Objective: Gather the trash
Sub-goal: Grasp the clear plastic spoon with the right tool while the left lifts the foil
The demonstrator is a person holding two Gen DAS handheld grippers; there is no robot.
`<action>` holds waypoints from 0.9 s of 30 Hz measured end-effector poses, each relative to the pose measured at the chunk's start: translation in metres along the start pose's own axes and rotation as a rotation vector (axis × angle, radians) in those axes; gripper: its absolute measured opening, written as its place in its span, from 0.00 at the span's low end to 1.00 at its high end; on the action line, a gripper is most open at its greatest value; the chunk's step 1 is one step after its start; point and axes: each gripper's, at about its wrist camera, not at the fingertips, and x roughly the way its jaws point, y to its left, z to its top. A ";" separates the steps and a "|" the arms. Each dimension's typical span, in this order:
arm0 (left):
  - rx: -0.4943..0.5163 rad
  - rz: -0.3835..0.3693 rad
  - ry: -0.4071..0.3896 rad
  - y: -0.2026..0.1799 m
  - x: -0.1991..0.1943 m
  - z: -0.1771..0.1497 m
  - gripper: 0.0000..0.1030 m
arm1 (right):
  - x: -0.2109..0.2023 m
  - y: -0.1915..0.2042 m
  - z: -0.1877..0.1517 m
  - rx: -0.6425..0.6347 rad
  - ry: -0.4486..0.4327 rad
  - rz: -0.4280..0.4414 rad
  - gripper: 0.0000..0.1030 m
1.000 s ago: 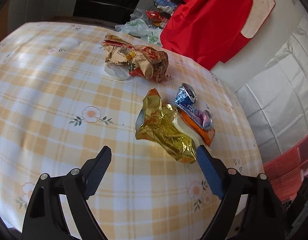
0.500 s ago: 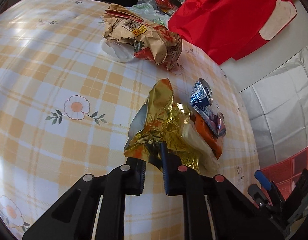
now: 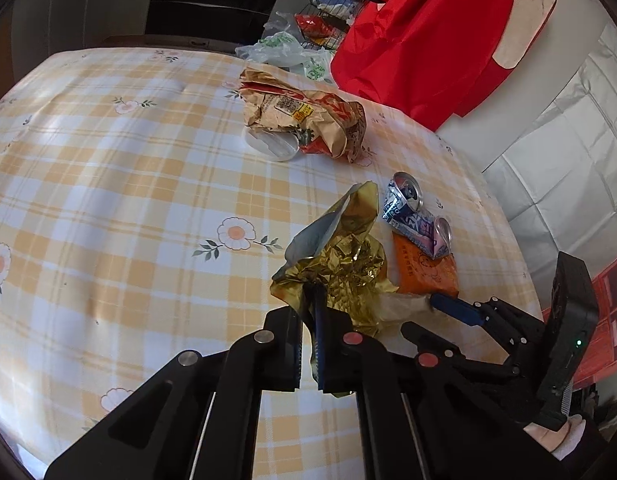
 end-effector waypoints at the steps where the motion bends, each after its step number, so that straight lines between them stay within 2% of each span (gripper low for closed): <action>1: 0.003 0.014 -0.014 0.002 -0.005 -0.001 0.05 | 0.002 0.001 0.002 -0.002 0.004 -0.004 0.50; 5: -0.012 0.062 -0.072 0.021 -0.029 -0.012 0.05 | 0.006 -0.001 0.007 0.004 0.017 -0.011 0.48; 8: -0.010 0.074 -0.097 0.035 -0.050 -0.026 0.05 | 0.013 0.000 0.007 -0.044 0.031 -0.042 0.50; 10: -0.012 0.063 -0.103 0.043 -0.064 -0.037 0.05 | 0.016 0.002 0.008 -0.079 0.047 -0.056 0.50; 12: -0.043 0.022 -0.099 0.054 -0.076 -0.048 0.04 | 0.017 0.005 0.008 -0.111 0.063 -0.073 0.50; 15: -0.058 -0.009 -0.091 0.063 -0.089 -0.060 0.04 | 0.020 0.003 0.010 -0.099 0.084 -0.063 0.49; 17: -0.058 -0.033 -0.085 0.066 -0.098 -0.069 0.04 | 0.018 0.001 0.010 -0.073 0.095 -0.034 0.38; 22: -0.052 -0.060 -0.093 0.066 -0.115 -0.084 0.04 | 0.002 0.007 0.003 -0.039 0.066 0.021 0.22; 27: -0.036 -0.081 -0.108 0.061 -0.128 -0.098 0.04 | -0.029 0.012 -0.006 0.046 -0.001 0.057 0.20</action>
